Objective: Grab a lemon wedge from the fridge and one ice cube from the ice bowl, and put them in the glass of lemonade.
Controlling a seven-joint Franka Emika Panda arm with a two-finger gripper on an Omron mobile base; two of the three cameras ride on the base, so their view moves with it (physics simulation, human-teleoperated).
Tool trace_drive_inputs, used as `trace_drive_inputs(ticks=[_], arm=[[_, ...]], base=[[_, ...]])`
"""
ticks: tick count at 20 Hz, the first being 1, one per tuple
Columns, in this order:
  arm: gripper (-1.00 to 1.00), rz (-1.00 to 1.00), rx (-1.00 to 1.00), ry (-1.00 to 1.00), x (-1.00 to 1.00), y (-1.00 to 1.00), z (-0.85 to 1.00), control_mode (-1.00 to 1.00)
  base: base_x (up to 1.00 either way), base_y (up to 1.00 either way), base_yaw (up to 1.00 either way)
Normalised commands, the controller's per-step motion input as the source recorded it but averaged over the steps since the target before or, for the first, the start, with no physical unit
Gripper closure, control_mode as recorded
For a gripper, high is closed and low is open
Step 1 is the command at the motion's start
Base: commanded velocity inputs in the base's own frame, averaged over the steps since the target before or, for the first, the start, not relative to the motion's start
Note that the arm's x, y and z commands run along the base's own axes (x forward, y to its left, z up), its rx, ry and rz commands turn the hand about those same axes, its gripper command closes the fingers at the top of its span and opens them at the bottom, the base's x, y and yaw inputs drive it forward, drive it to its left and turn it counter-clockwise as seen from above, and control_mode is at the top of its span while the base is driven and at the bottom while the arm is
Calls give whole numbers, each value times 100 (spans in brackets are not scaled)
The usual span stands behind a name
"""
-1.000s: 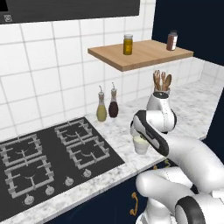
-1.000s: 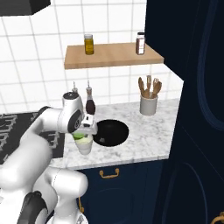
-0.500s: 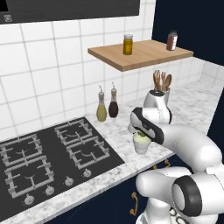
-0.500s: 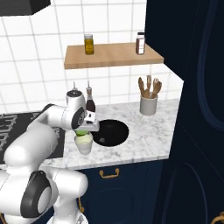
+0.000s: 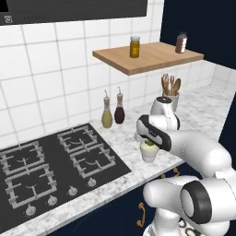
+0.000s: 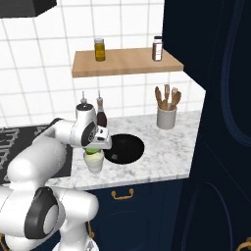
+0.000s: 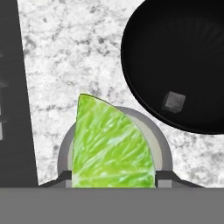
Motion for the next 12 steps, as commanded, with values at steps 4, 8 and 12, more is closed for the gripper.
trace_drive_inputs(ticks=[4, 8, 12], arm=[[-100, 0, 0, 0, 0, 0, 0, -100], [-100, 0, 0, 0, 0, 0, 0, -100], [-100, 0, 0, 1, 0, 0, 0, -100]], base=[[0, 0, 0], [0, 0, 0], [0, 0, 0]])
